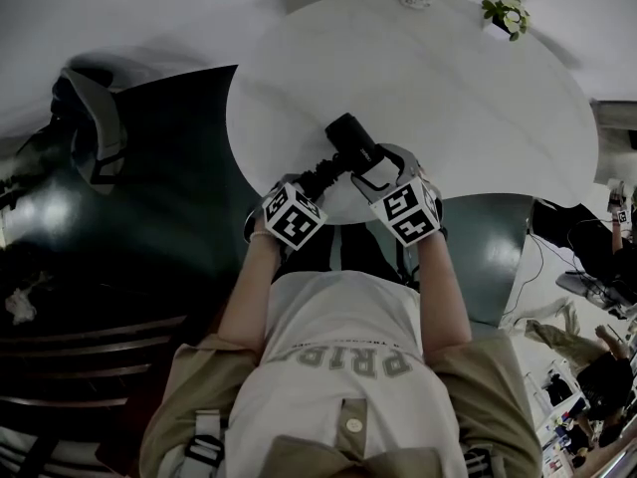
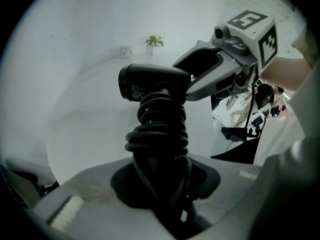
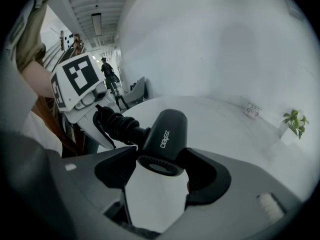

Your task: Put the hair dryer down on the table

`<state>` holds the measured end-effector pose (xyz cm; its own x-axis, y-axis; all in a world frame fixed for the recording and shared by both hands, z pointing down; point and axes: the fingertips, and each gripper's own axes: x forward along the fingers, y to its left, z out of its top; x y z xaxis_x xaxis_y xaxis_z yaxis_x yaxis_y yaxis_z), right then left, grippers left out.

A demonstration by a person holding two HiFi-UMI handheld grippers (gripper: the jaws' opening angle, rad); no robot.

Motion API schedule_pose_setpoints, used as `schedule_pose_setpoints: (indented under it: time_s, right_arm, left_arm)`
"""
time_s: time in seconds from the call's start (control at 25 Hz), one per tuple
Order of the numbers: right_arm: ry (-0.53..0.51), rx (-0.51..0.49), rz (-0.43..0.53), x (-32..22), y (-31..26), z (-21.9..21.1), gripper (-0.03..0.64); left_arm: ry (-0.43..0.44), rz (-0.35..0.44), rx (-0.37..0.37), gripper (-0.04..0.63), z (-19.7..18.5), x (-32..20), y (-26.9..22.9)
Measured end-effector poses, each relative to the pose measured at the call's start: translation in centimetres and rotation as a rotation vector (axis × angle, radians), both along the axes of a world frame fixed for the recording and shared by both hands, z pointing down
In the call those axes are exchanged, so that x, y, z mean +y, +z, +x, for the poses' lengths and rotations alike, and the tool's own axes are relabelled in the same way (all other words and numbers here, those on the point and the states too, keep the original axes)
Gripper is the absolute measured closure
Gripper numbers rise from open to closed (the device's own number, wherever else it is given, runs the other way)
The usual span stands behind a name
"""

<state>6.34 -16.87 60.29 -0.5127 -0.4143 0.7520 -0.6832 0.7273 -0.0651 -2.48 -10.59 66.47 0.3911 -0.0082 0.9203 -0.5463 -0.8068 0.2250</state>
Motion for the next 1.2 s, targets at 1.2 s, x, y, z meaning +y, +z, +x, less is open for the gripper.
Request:
schedule_pose_setpoints:
  time_s: [1.2]
  right_arm:
    - [0.012, -0.02, -0.061, 0.5, 2.9, -0.3, 0.307]
  left_arm:
    - [0.037, 0.012, -0.088, 0.457, -1.1, 0.2, 2.5]
